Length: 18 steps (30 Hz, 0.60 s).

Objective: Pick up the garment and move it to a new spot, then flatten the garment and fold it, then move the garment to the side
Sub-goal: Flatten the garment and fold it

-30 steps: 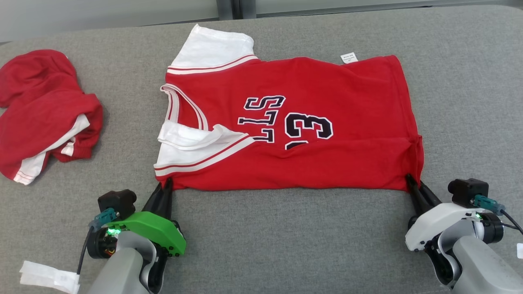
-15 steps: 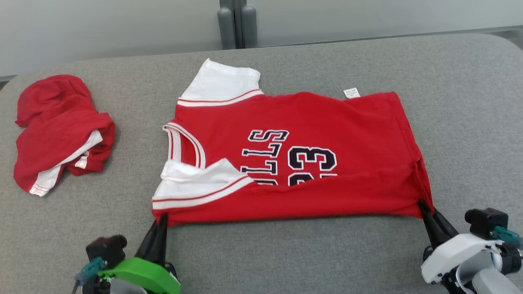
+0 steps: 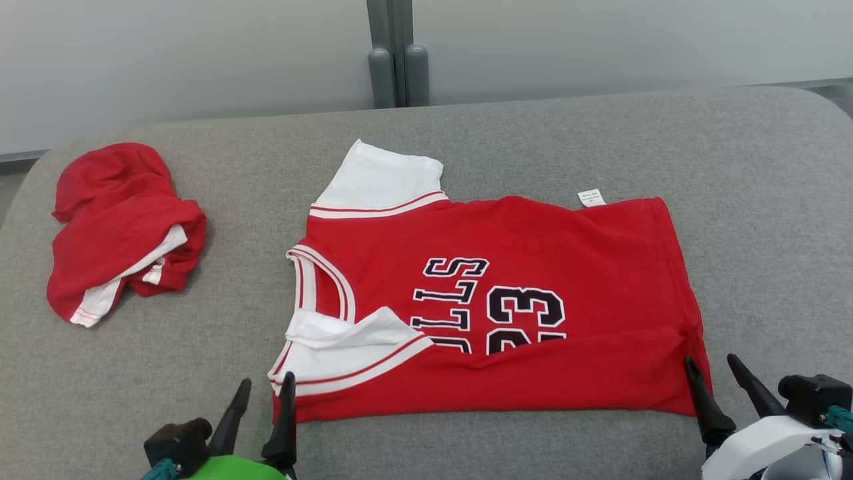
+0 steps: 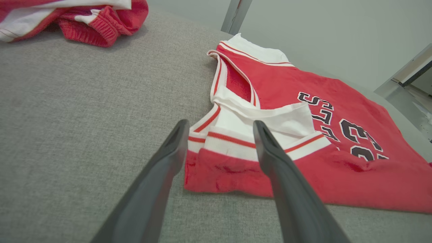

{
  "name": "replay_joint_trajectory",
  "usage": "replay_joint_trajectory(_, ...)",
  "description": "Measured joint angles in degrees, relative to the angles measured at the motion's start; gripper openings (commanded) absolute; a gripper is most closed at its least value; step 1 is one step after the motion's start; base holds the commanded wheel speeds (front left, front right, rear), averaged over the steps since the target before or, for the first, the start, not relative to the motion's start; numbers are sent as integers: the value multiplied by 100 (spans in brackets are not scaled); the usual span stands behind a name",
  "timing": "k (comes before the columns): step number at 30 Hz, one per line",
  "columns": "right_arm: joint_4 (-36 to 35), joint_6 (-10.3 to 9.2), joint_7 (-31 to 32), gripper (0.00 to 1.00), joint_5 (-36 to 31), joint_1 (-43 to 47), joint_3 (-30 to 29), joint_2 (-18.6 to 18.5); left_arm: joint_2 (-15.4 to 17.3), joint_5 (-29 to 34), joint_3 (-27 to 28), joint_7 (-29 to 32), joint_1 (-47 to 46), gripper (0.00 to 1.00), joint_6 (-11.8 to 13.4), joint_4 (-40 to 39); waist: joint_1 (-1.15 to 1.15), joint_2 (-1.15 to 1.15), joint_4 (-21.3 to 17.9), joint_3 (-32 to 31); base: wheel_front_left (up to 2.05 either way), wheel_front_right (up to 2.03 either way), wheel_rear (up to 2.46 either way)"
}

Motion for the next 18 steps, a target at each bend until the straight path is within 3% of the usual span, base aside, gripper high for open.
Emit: replay_joint_trajectory(18, -1170, 0, -557, 100, -1417, -138, -467, 742, -99, 1835, 1300, 0, -71, 100, 143, -1384, 0, 0, -33, -350, 0, 0, 0)
